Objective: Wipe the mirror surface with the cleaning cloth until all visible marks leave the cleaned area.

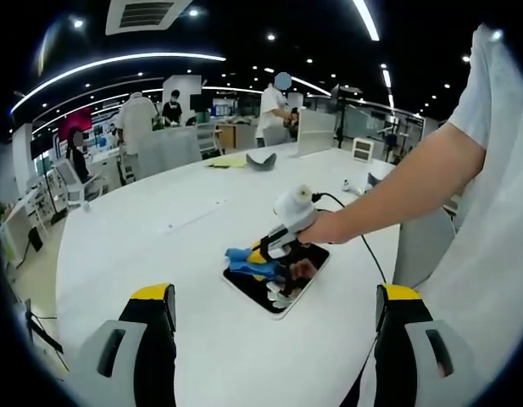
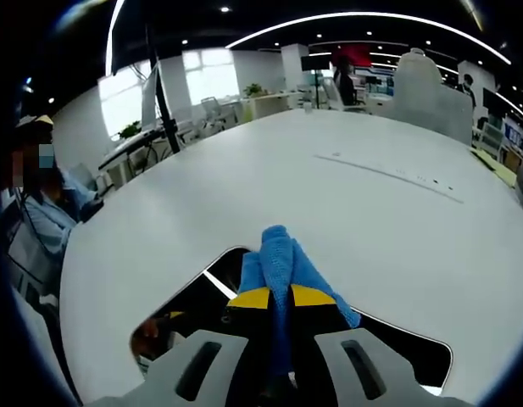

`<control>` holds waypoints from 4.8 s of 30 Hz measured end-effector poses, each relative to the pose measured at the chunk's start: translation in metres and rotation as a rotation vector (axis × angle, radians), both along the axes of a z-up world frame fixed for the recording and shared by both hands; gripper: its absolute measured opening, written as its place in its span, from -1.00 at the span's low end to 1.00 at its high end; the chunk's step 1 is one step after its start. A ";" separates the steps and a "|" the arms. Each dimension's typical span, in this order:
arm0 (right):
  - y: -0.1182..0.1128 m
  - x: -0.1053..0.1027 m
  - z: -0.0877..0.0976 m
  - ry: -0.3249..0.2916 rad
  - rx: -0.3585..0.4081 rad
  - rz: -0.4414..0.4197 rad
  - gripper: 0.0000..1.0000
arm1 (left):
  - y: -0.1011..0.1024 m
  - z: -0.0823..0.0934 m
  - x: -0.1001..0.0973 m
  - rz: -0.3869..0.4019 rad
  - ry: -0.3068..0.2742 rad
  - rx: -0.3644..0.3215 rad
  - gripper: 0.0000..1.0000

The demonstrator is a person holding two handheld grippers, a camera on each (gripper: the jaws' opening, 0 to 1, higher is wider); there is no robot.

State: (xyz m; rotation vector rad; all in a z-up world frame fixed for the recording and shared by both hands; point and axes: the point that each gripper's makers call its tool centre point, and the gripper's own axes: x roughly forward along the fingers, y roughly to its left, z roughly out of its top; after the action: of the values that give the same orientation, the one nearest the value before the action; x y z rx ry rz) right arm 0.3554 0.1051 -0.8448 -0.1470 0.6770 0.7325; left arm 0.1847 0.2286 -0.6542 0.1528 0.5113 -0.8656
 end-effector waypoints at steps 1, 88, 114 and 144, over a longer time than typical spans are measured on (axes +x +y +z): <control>0.001 0.000 0.000 0.001 0.000 0.002 -0.96 | 0.000 0.000 0.000 0.000 0.000 0.000 0.99; 0.034 -0.083 0.001 0.008 0.016 0.150 -0.96 | -0.014 0.007 -0.022 -0.026 -0.022 -0.011 0.99; 0.038 -0.101 0.000 0.012 0.026 0.155 -0.96 | -0.018 0.010 -0.027 -0.040 -0.031 -0.015 0.99; 0.039 -0.103 0.001 0.000 0.028 0.170 -0.96 | -0.016 0.011 -0.026 -0.038 -0.033 -0.016 0.99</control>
State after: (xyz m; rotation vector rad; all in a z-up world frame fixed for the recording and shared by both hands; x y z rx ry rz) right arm 0.2525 0.1440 -0.8440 -0.1803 0.6590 0.9043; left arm 0.1588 0.2130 -0.6436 0.1627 0.4716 -0.9030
